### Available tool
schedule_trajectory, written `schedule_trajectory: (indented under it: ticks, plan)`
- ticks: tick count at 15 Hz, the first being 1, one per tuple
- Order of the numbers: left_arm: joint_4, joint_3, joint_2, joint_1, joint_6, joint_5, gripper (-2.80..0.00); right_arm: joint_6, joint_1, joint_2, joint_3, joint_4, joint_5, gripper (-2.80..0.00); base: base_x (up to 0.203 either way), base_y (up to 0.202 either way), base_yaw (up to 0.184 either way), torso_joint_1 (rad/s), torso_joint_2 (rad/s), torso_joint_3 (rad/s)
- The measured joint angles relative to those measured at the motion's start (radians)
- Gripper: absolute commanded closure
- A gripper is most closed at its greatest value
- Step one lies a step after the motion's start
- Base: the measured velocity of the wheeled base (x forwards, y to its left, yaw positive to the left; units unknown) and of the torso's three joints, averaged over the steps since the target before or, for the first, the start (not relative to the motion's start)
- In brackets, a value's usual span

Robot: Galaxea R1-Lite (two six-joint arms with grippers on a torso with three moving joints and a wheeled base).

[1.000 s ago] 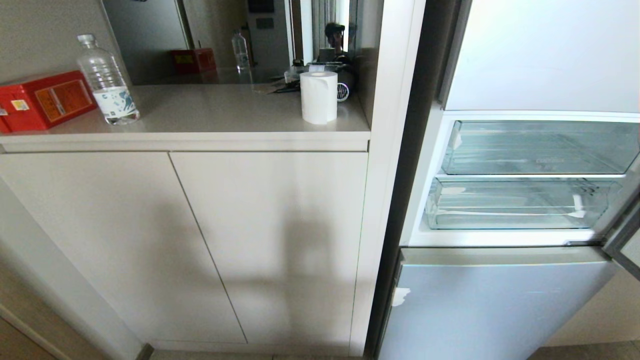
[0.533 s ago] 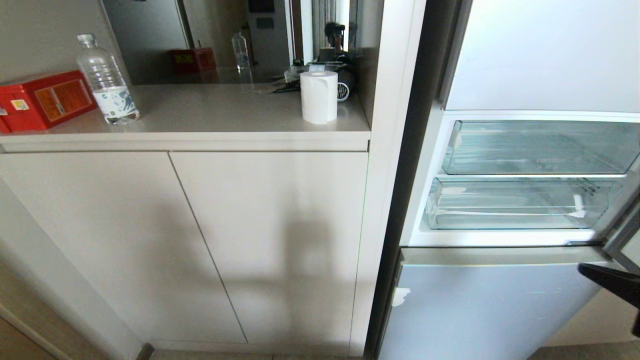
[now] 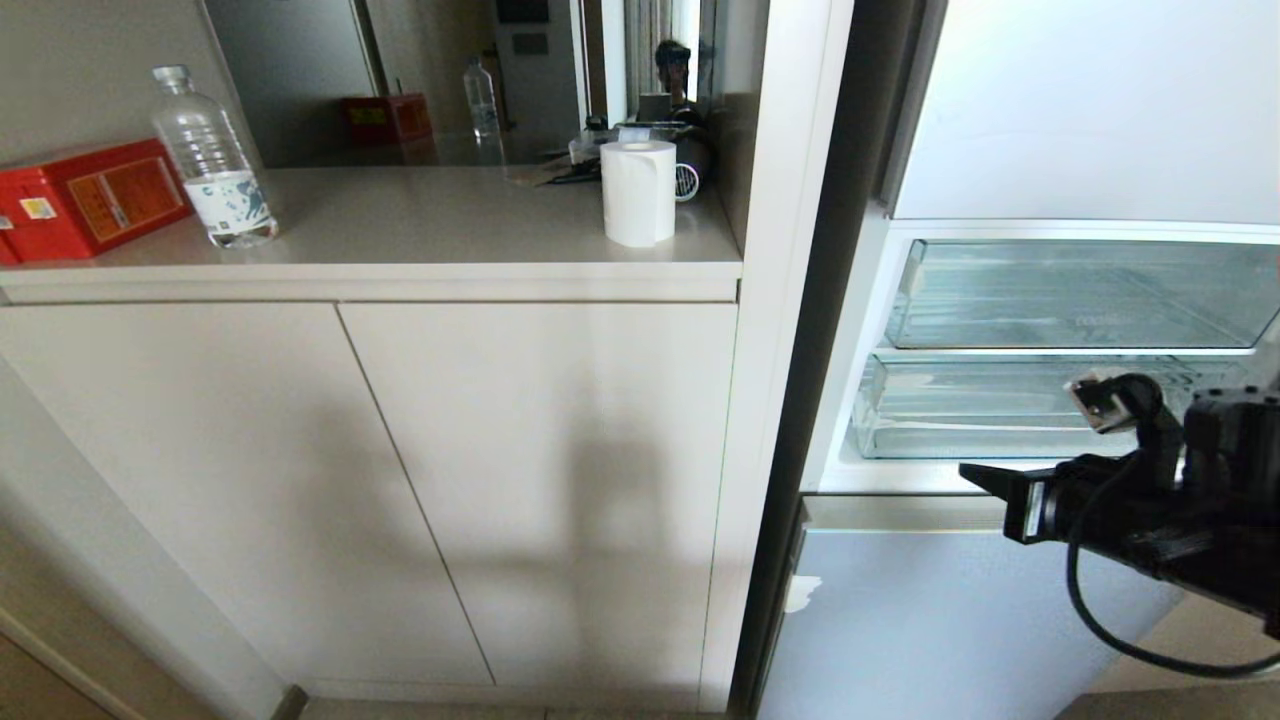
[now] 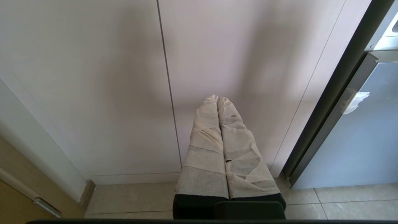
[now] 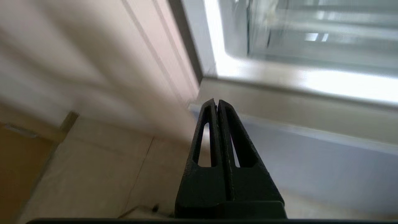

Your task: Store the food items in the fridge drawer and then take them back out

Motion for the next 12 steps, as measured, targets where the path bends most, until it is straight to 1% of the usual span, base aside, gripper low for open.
schedule_trajectory:
  ticks: [1, 2, 3, 4, 10, 12]
  plan:
    - [0.000, 0.000, 0.000, 0.000, 0.000, 0.000, 0.00, -0.025, 0.000, 0.061, 0.000, -0.092, -0.010, 0.00, 0.000, 0.000, 0.000, 0.000, 0.00, 0.000]
    - [0.000, 0.000, 0.000, 0.000, 0.000, 0.000, 0.00, -0.046, 0.000, 0.111, 0.000, -0.171, -0.034, -2.80, 0.000, 0.000, 0.000, 0.000, 0.00, 0.000]
    - [0.000, 0.000, 0.000, 0.000, 0.000, 0.000, 0.00, -0.055, 0.000, 0.143, -0.002, -0.216, -0.055, -2.80, 0.000, 0.000, 0.000, 0.000, 0.00, 0.000]
    - [0.000, 0.000, 0.000, 0.000, 0.000, 0.000, 0.00, -0.055, 0.000, 0.168, -0.006, -0.230, -0.059, -2.80, 0.000, 0.000, 0.000, 0.000, 0.00, 0.000]
    - [0.000, 0.000, 0.000, 0.000, 0.000, 0.000, 0.00, -0.051, 0.002, 0.240, -0.050, -0.238, -0.054, -2.80, 0.000, 0.000, 0.000, 0.000, 0.00, 0.000]
    - [0.000, 0.000, 0.000, 0.000, 0.000, 0.000, 0.00, -0.050, 0.003, 0.268, -0.069, -0.281, -0.055, -2.80, 0.000, 0.000, 0.000, 0.000, 0.00, 0.000]
